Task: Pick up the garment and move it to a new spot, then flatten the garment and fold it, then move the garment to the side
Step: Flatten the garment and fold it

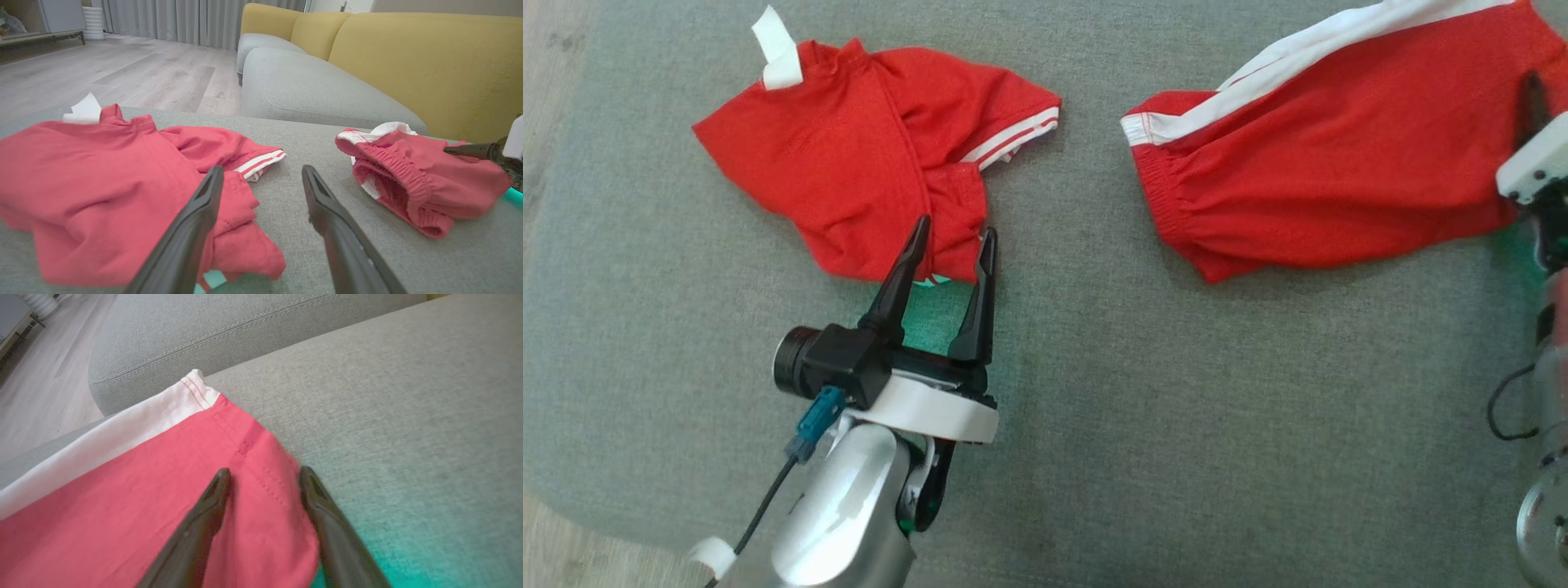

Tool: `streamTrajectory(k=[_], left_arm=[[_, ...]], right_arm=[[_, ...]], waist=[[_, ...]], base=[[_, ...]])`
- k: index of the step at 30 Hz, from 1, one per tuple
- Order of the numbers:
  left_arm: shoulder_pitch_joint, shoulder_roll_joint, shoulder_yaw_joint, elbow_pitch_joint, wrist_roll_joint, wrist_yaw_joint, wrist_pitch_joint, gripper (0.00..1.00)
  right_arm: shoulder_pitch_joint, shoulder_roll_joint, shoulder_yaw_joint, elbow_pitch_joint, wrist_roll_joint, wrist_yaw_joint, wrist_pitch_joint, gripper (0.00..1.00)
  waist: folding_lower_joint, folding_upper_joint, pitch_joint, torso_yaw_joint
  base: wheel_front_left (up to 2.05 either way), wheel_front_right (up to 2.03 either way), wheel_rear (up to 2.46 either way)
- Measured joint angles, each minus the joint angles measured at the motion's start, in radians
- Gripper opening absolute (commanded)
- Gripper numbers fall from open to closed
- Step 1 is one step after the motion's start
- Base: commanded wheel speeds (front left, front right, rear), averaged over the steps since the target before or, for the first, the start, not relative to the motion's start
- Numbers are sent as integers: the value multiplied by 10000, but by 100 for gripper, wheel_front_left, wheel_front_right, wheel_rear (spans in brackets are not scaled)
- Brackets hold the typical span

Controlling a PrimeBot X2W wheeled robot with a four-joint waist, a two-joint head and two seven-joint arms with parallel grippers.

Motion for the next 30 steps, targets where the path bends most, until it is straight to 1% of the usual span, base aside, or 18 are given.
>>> streamTrajectory(k=[6,9,11,14,17,19,21,23,26,30], left_arm=[[14,-2,4,44,2,77,0,100],[64,-4,6,82,2,77,0,100],[98,-4,13,100,2,77,0,100],[276,-2,23,151,4,77,0,100],[523,-2,44,196,29,75,0,100],[651,-2,63,228,33,75,0,100],[755,2,79,232,33,75,0,100],[831,0,98,240,2,81,0,100],[991,2,221,240,-86,134,0,100],[1231,4,353,274,-82,128,0,100]], right_arm=[[88,10,650,370,464,0,-291,0],[404,-12,1080,353,683,0,-591,0],[555,-17,1168,330,826,0,-696,0],[1147,-73,1448,190,1312,0,-895,0],[1778,-297,1452,-148,1718,0,-1168,0],[2156,-554,1210,-357,1896,0,-1371,0],[2499,-761,711,-531,2015,0,-1534,0],[2838,-817,151,-675,2196,0,-1563,0],[3479,-746,-263,-1053,2153,0,-1649,0],[4085,-385,-1026,-1521,1985,0,-1710,0]], waist=[[1,0,-298,-143],[0,0,-561,-257],[0,0,-662,-297],[0,0,-993,-455],[-1,0,-1301,-660],[-1,0,-1506,-789],[-1,0,-1699,-902],[-2,0,-1868,-990],[-1,0,-2079,-1070],[-2,0,-2279,-1122]], base=[[0,0,0],[0,0,0],[0,0,0],[0,0,0],[0,0,0],[0,0,0],[0,0,0],[0,0,0],[0,0,0],[0,0,0]])
